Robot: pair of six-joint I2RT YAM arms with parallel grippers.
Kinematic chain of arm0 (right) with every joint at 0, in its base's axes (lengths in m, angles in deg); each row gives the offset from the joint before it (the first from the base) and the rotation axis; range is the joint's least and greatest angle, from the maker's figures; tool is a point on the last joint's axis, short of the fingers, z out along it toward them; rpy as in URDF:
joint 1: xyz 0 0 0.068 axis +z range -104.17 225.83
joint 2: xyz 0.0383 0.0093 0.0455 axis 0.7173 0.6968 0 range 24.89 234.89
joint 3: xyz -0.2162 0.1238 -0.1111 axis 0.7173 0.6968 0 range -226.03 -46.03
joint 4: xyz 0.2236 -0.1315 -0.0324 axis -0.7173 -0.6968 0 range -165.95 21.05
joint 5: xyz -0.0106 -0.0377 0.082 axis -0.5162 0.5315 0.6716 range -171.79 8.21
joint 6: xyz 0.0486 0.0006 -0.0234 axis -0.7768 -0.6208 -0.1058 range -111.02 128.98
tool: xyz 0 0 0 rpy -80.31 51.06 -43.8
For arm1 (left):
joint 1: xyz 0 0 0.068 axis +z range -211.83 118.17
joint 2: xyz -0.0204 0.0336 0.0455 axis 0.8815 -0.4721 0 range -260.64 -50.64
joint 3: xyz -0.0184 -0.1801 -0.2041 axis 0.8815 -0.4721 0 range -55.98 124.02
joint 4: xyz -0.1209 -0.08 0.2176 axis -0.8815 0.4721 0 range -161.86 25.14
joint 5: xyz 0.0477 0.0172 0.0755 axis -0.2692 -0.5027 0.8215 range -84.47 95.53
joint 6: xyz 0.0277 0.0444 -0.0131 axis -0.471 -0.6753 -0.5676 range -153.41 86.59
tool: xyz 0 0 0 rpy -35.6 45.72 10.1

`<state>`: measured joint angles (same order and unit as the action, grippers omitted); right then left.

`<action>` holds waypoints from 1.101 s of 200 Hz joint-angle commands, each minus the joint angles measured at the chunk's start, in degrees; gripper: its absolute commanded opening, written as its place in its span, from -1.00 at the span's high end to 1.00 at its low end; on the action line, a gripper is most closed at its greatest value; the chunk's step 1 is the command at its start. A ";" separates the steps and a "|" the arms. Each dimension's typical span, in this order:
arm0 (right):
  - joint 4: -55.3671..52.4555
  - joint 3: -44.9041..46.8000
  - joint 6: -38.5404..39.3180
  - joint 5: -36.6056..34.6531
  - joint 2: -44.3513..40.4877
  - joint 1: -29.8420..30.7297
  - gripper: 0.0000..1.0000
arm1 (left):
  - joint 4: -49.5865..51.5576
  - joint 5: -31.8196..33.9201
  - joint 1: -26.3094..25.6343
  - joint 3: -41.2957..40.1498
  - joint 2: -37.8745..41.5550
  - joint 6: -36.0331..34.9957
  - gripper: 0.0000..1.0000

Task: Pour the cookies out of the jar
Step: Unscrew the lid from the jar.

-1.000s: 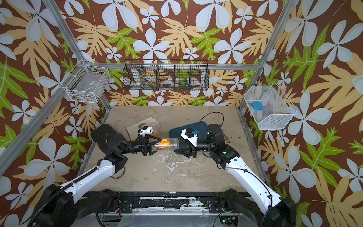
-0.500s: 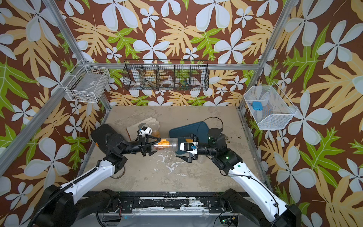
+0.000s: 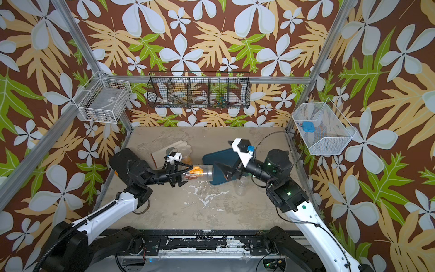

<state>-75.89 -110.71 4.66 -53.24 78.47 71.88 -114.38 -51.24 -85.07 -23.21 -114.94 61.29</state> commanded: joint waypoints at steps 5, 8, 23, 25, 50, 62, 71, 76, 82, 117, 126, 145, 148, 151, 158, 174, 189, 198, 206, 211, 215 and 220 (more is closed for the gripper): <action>-18.11 -7.01 -28.40 9.94 8.85 -9.72 -1.00 | -0.41 0.50 0.13 0.87 0.57 -1.83 0.33; -18.82 -7.10 -29.36 13.49 9.91 -10.81 -0.99 | -0.45 0.44 0.13 0.88 0.62 -1.85 0.33; -16.09 -3.75 -36.35 23.39 11.58 -12.53 -0.95 | -0.37 0.39 0.13 1.11 0.83 -1.81 0.33; -15.32 -3.33 -37.14 24.42 11.62 -12.51 -0.96 | -0.28 0.36 0.13 1.14 0.88 -1.87 0.33; -8.99 1.27 -45.68 30.81 10.71 -12.33 -1.00 | 0.25 0.26 0.13 1.59 1.06 -2.23 0.33; -5.31 4.37 -49.34 33.39 10.38 -11.64 -1.00 | 0.25 0.28 0.13 1.77 1.10 -2.29 0.32; -2.67 6.71 -51.20 34.66 10.14 -10.41 -0.99 | 0.23 0.32 0.17 1.85 0.96 -2.30 0.33; -1.58 7.53 -51.70 35.12 10.09 -9.53 -0.99 | 0.25 0.27 0.13 1.94 0.88 -2.28 0.33; -0.99 8.28 -51.79 35.21 10.05 -8.38 -1.00 | 0.24 0.34 0.13 2.02 0.74 -2.31 0.32; -3.09 8.83 -48.82 34.03 10.73 -3.67 -0.99 | 0.24 0.29 0.13 2.13 0.92 -2.42 0.33; 0.40 9.98 -51.30 34.14 10.03 -3.52 -0.99 | 0.23 0.25 0.17 1.86 0.98 -2.49 0.33; 3.45 10.47 -53.09 34.52 10.12 -2.62 -0.97 | 0.25 0.29 0.13 1.50 1.11 -2.35 0.32; 3.27 10.30 -52.85 34.55 10.32 -2.46 -0.97 | 0.25 0.31 0.13 1.50 1.22 -2.41 0.33; 2.95 10.22 -52.53 34.49 10.50 -2.21 -0.96 | 0.25 0.28 0.13 1.50 1.27 -2.44 0.33; 2.73 9.87 -52.08 34.68 10.79 -1.76 -0.93 | 0.20 0.27 0.13 1.50 1.23 -2.47 0.32; 3.47 9.57 -52.02 34.95 11.17 -0.73 -0.85 | 0.25 0.35 0.14 1.50 1.16 -2.45 0.33; 4.13 9.19 -51.96 35.42 11.37 -0.47 -0.79 | 0.25 0.40 0.11 1.59 0.97 -2.48 0.32; 4.16 9.14 -51.85 35.42 11.45 -0.43 -0.71 | 0.25 0.36 0.13 1.76 0.80 -2.50 0.33; 4.23 9.14 -51.85 35.45 11.46 -0.46 -0.64 | 0.24 0.43 0.09 1.85 0.70 -2.48 0.32; 4.28 9.29 -51.88 35.51 11.36 -0.42 -0.61 | 0.25 0.44 0.13 1.85 0.67 -2.49 0.33; 4.37 9.39 -51.87 35.44 11.31 -0.46 -0.59 | 0.18 0.44 0.13 1.90 0.62 -2.45 0.32; 4.62 9.55 -51.93 35.37 11.24 -0.47 -0.56 | 0.24 0.44 0.14 1.92 0.57 -2.47 0.32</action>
<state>-74.60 -101.12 -47.38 -19.18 89.97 71.29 -113.02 -50.83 -85.07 -21.74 -114.08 59.21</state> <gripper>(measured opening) 0.804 0.645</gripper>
